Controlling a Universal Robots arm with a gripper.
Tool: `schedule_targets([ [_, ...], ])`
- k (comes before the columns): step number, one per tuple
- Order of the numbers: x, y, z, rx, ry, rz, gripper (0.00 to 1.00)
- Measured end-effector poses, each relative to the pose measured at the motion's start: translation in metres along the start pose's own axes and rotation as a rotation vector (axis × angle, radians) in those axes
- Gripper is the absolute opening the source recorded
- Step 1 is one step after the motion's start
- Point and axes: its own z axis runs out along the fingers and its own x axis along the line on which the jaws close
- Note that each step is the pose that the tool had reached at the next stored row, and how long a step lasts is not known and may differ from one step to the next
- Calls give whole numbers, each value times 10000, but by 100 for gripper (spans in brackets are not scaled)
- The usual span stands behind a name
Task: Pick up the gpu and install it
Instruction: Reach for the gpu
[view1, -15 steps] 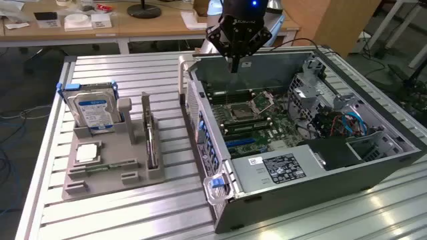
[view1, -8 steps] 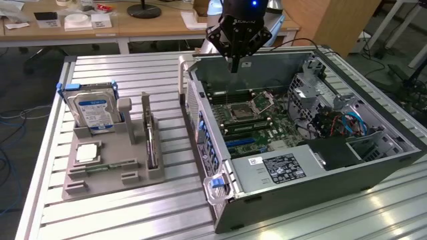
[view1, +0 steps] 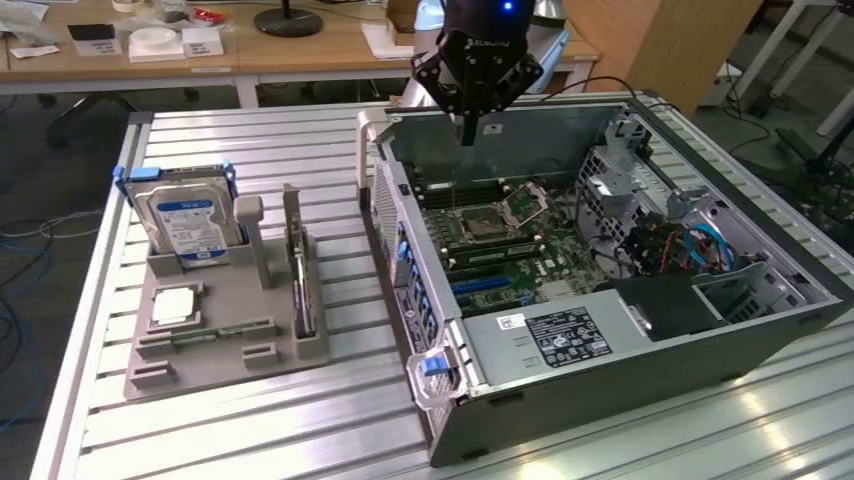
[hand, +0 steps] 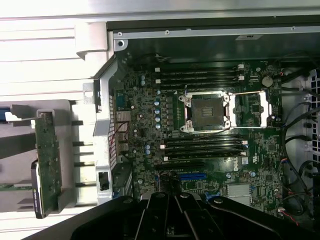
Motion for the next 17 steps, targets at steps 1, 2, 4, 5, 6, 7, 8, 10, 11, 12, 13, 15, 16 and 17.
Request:
schedule_targets([
  [1,14,-1,-1,1,1,-1,11],
  [2,31,-2,-2,2,2,-1,11],
  [4,83,-6,-3,1,0,0,11],
  [5,110,-8,-4,1,1,-1,11],
  [6,136,-10,-4,1,1,-2,11],
  [7,160,-12,-5,0,1,-1,11],
  [8,182,-14,-5,1,1,-1,11],
  [10,224,-17,-6,1,1,-1,11],
  [11,245,-18,-7,1,1,0,11],
  [12,265,-20,-8,1,1,-1,11],
  [13,283,-21,-8,1,1,-1,11],
  [15,321,-24,-9,1,1,-2,11],
  [16,340,-25,-10,1,1,-1,11],
  [17,359,-27,-10,1,1,0,11],
])
